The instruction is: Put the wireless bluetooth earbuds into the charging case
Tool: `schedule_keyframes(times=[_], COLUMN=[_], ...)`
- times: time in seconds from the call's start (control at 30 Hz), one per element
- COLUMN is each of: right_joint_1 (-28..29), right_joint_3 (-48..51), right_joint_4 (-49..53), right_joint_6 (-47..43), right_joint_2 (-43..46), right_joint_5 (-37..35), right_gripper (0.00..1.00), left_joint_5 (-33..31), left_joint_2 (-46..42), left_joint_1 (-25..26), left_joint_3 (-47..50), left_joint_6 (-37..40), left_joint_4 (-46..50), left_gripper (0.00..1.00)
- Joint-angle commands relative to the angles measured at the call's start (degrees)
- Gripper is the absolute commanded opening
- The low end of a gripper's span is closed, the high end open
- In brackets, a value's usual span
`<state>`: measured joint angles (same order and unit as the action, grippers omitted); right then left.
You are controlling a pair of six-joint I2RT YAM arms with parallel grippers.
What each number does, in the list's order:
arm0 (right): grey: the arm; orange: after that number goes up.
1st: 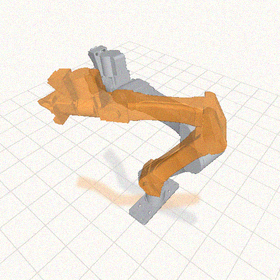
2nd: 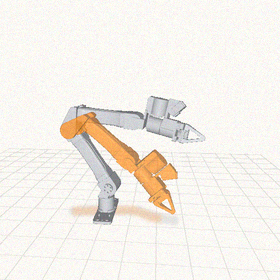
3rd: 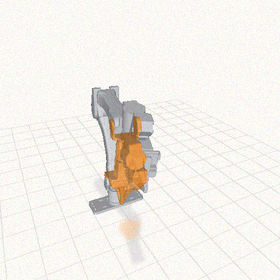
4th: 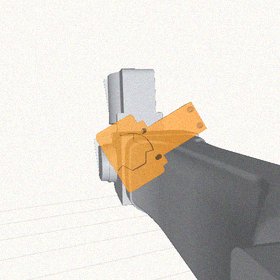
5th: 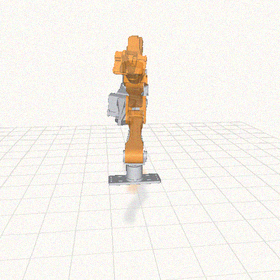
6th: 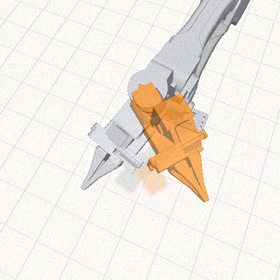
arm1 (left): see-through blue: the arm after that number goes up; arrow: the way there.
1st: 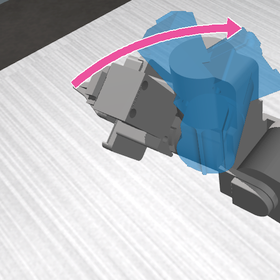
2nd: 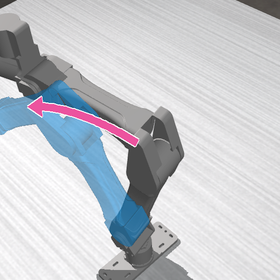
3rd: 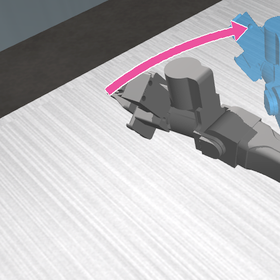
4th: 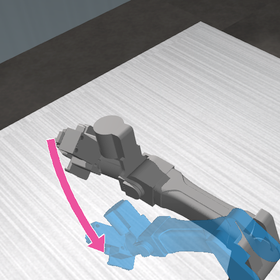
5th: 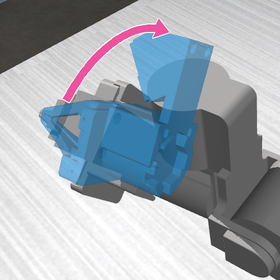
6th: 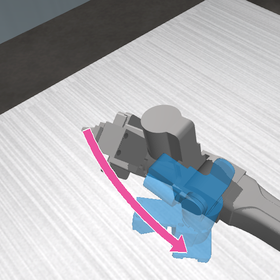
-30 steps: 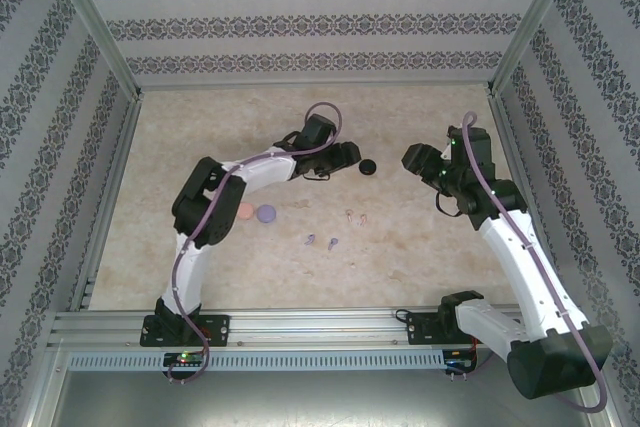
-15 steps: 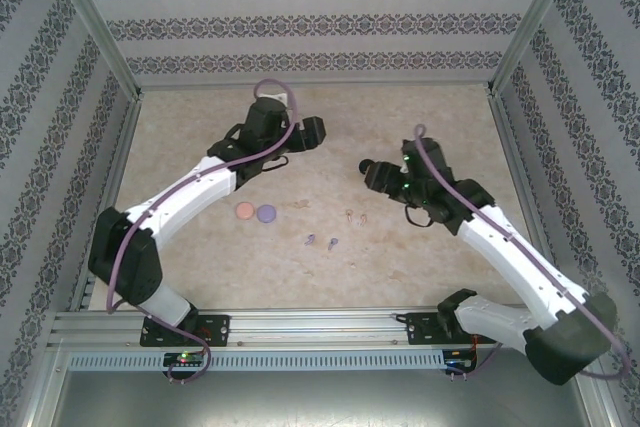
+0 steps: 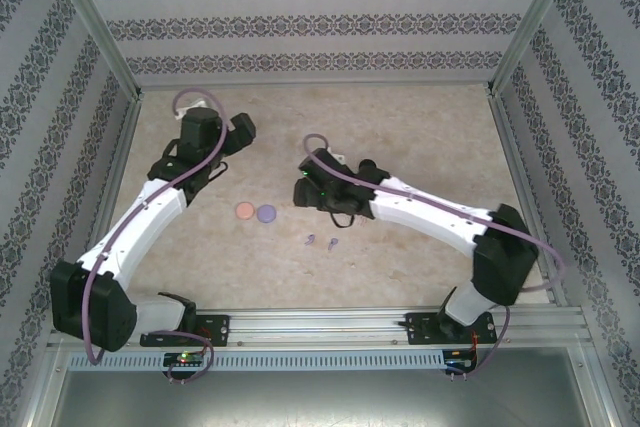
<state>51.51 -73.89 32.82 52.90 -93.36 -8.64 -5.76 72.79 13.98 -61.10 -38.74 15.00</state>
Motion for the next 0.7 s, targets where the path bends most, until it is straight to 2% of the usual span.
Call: schedule_keyframes(times=[0.0, 0.17, 0.3, 0.47, 0.67], right_joint_1=[1.7, 3.9, 5.3, 6.9, 7.8], right_joint_3=[-5.7, -16.6, -25.5, -34.6, -43.3], right_joint_4=[1.5, 6.1, 10.9, 15.4, 21.0], right_joint_6=[4.3, 5.5, 5.6, 4.5, 4.9], right_joint_2=[-6.1, -16.7, -23.8, -30.4, -36.5], right_joint_5=[-2.4, -3.3, -4.8, -6.5, -8.8], right_gripper=[0.74, 0.75, 0.76, 0.76, 0.75], left_joint_5=[-0.5, 1.9, 5.7, 7.1, 7.9], left_joint_2=[-1.9, -3.6, -3.0, -1.3, -1.6], left_joint_1=[-4.5, -12.1, -16.3, -18.1, -18.7], left_joint_3=[2.1, 5.1, 4.5, 2.0, 2.4], left_joint_6=[-5.6, -10.9, -12.1, -11.5, -11.7], left_joint_4=[1.9, 0.4, 2.1, 5.3, 4.5], left_gripper=[0.99, 0.99, 0.99, 0.99, 0.99])
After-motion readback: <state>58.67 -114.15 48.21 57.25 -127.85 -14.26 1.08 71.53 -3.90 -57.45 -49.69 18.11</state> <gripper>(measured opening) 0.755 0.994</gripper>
